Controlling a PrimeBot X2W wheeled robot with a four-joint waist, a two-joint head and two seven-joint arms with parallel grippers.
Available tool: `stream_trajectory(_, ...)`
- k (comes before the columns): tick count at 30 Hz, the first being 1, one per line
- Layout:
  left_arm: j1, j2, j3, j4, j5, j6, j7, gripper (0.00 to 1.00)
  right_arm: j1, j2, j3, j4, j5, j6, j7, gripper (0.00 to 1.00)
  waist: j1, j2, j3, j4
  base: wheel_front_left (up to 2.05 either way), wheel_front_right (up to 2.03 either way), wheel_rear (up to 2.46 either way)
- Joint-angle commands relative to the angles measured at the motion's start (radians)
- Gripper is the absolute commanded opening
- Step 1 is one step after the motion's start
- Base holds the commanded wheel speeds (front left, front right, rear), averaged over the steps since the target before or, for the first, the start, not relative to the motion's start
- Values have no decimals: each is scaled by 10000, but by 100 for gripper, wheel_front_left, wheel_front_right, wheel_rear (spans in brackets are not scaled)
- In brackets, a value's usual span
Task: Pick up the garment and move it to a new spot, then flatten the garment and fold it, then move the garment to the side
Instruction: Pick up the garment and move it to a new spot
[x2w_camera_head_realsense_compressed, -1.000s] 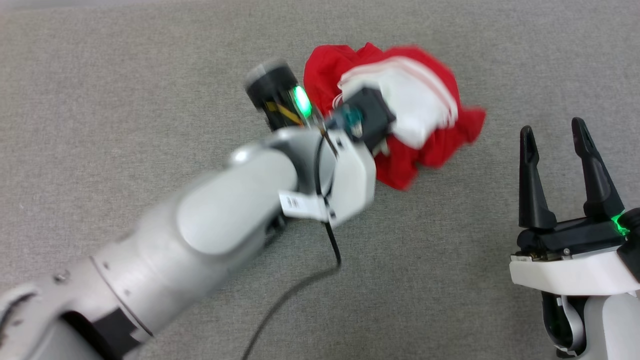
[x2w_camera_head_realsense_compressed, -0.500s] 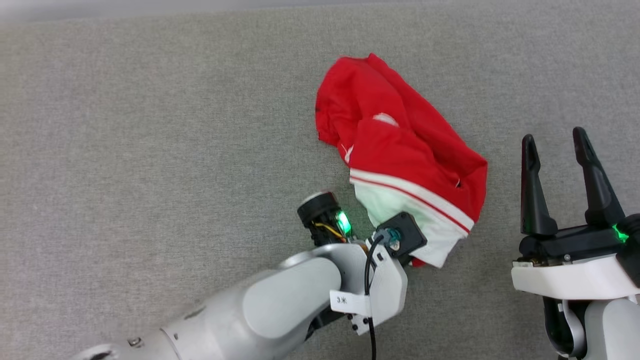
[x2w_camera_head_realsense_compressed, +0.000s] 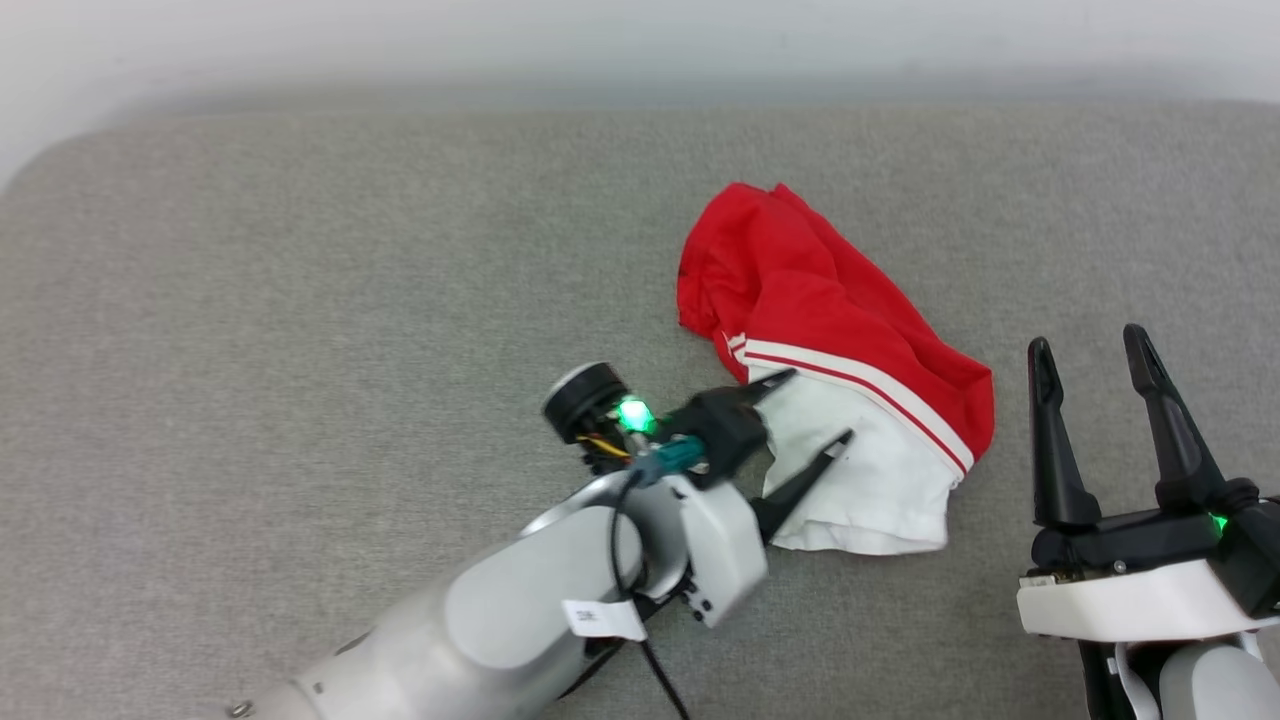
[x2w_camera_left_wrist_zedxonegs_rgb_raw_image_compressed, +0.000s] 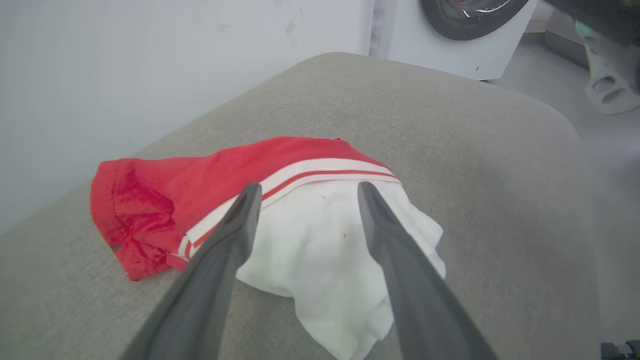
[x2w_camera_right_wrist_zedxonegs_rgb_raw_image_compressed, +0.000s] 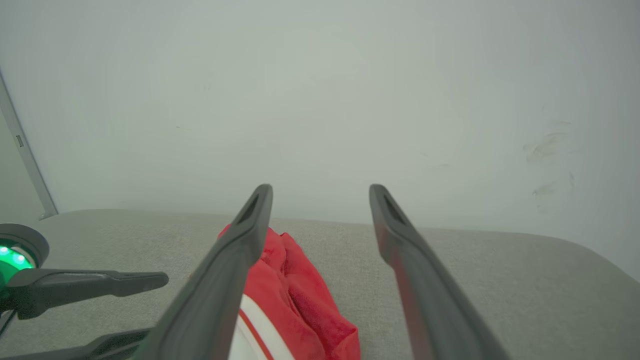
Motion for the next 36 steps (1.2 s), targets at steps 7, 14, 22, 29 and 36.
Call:
stream_trajectory(7,1097,1147,1289,-1018,-37,1401,-642,100,480,24,-60,107,-75,-7,-19,100,1,-1,-863,486,0,0,0)
stream_trajectory(14,3014,1898,3791,-2867,1011,2851,-683,100,730,22,-48,153,-253,-7,-21,100,1,-1,-1288,581,0,0,0)
stream_trajectory(22,5560,1478,6772,-3989,2486,3324,-689,100,1028,21,-254,342,-497,-7,-19,100,1,-1,-1579,508,0,0,0)
stream_trajectory(29,7173,740,8573,-4203,3512,2912,-690,100,1399,20,-569,675,-80,-7,-21,100,1,-1,-1856,406,0,0,0)
stream_trajectory(36,8149,23,9715,-4244,4327,2198,-691,100,1755,20,-581,1015,308,-7,-20,100,1,-1,-2042,351,0,0,0)
